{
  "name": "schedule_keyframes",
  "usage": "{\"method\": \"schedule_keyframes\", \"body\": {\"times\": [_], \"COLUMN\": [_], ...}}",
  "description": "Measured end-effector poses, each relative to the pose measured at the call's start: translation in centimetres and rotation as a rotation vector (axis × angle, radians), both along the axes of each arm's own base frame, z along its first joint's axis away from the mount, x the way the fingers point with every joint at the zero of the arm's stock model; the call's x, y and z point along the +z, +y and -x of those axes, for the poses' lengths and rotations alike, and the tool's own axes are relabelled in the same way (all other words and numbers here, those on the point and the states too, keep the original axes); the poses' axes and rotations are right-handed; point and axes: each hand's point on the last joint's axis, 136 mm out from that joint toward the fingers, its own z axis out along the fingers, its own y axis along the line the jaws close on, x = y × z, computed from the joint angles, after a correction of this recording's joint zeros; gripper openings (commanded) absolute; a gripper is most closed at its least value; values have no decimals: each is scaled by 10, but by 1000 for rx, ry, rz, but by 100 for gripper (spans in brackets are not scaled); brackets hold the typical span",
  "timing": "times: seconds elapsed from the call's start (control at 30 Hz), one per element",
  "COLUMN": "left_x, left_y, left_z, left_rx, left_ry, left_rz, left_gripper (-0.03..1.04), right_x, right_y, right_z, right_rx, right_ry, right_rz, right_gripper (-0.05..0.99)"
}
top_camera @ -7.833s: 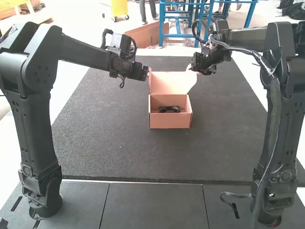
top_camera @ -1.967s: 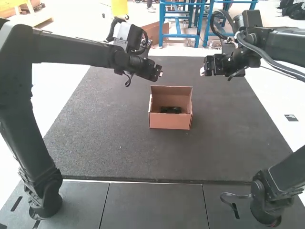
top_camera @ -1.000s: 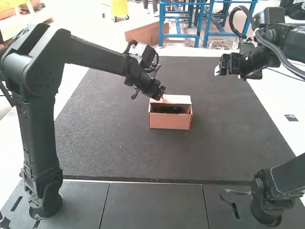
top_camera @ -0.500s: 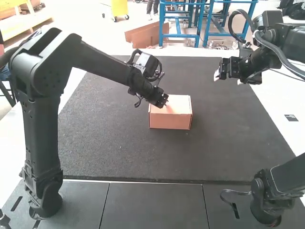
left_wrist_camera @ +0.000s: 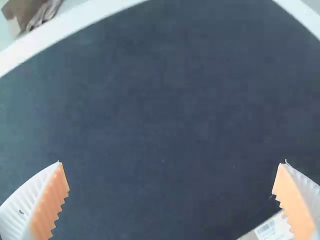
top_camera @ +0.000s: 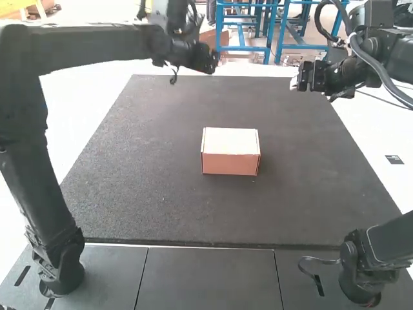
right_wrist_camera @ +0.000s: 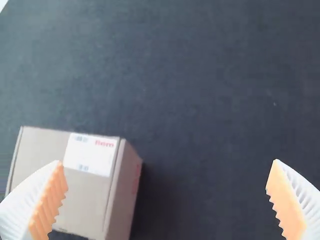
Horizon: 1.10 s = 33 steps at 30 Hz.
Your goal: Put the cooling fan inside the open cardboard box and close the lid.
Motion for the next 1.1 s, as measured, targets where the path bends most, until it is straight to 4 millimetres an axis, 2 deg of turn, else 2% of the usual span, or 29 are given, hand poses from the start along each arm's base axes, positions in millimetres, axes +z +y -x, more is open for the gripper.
{"method": "schedule_keyframes", "body": {"times": [0.07, 0.13, 0.2, 0.3, 0.4, 0.47, 0.73, 0.87, 1.0, 1.1], "left_x": [38, 54, 60, 46, 28, 24, 36, 21, -2, -12], "left_y": [10, 17, 22, 27, 33, 38, 75, 91, 106, 117], "left_z": [17, 33, 42, 48, 55, 62, 128, 154, 170, 183], "left_rx": [7, 12, 18, 28, 41, 46, 49, 56, 88, 109], "left_ry": [-46, -50, -55, -48, -63, -97, -276, -307, -309, -328], "left_rz": [48, 68, 83, 90, 105, 128, 254, 276, 272, 281], "left_gripper": [97, 97, 97, 97, 97, 97, 97, 97, 97, 97], "right_x": [13, 27, 40, 45, 41, 35, 18, 19, 23, 22], "right_y": [1, 2, 2, 2, 1, -1, -11, -16, -21, -24], "right_z": [-5, -8, -8, -3, 4, 9, 41, 57, 76, 90], "right_rx": [3, 4, 5, 6, 4, -2, -16, -28, -45, -54], "right_ry": [-55, -115, -176, -224, -254, -262, -300, -374, -463, -512], "right_rz": [-12, -22, -31, -38, -36, -30, 8, 24, 27, 24], "right_gripper": [91, 91, 91, 91, 91, 91, 91, 91, 91, 91]}}
